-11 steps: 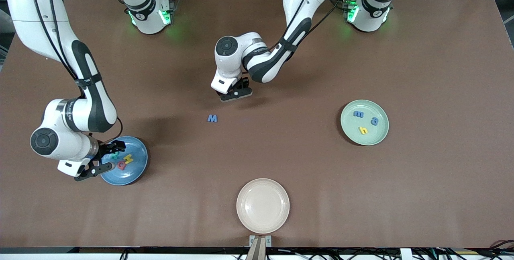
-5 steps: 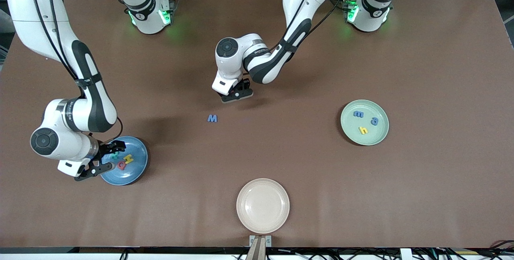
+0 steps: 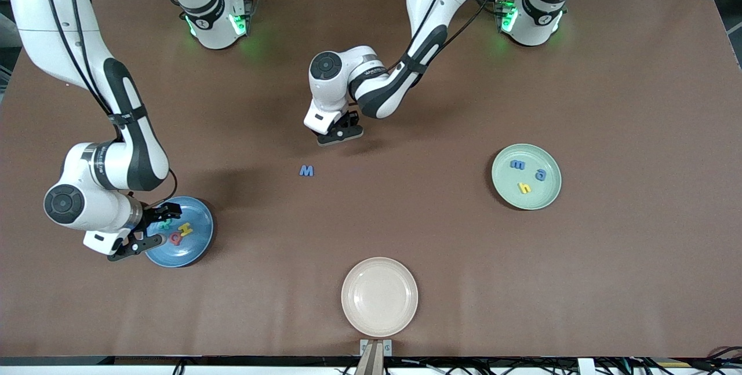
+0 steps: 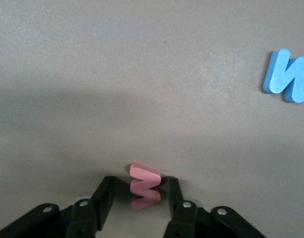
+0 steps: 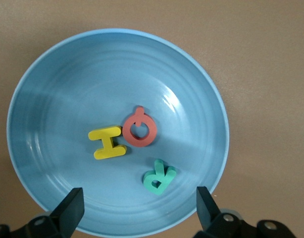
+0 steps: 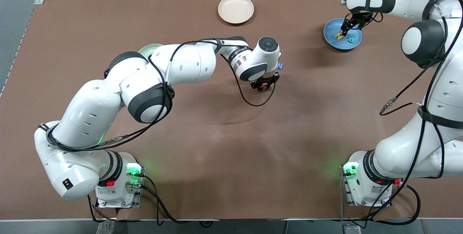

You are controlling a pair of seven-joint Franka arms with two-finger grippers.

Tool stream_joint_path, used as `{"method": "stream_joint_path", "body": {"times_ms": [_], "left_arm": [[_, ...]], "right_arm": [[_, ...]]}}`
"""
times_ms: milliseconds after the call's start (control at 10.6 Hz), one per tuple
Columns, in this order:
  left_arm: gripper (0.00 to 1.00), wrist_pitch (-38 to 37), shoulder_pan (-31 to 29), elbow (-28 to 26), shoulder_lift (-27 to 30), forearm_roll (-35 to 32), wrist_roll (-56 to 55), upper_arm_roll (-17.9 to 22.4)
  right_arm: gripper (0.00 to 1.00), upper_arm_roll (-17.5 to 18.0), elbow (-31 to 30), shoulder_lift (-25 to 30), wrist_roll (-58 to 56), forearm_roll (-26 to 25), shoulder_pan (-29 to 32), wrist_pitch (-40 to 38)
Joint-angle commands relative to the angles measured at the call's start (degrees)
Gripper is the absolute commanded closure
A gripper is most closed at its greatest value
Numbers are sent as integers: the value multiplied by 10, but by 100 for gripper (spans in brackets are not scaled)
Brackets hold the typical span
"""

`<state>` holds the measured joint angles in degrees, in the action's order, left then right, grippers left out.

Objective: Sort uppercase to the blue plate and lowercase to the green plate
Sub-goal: 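Carry the pink letter to the green plate while the right gripper grasps the W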

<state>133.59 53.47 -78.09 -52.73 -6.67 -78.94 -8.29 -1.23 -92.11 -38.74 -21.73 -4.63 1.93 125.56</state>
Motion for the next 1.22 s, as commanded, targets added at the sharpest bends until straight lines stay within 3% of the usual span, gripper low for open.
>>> {"method": "stream_joint_path", "body": {"times_ms": [0,471,848,1130], "left_arm": [[60,2,11,9,-9,20,4,13],[84,2,10,9,-10,21,4,19],[87,1,-8,8,18,28,9,26],[87,-29,-33,6,56,118,96,36]], "right_arm": [[0,9,4,-2,-2,-12,9,1],[0,9,4,-2,-2,-12,8,1],[0,10,4,-1,33,-6,-10,-1],[0,13,-5,0,120,-1,-46,-5]]}}
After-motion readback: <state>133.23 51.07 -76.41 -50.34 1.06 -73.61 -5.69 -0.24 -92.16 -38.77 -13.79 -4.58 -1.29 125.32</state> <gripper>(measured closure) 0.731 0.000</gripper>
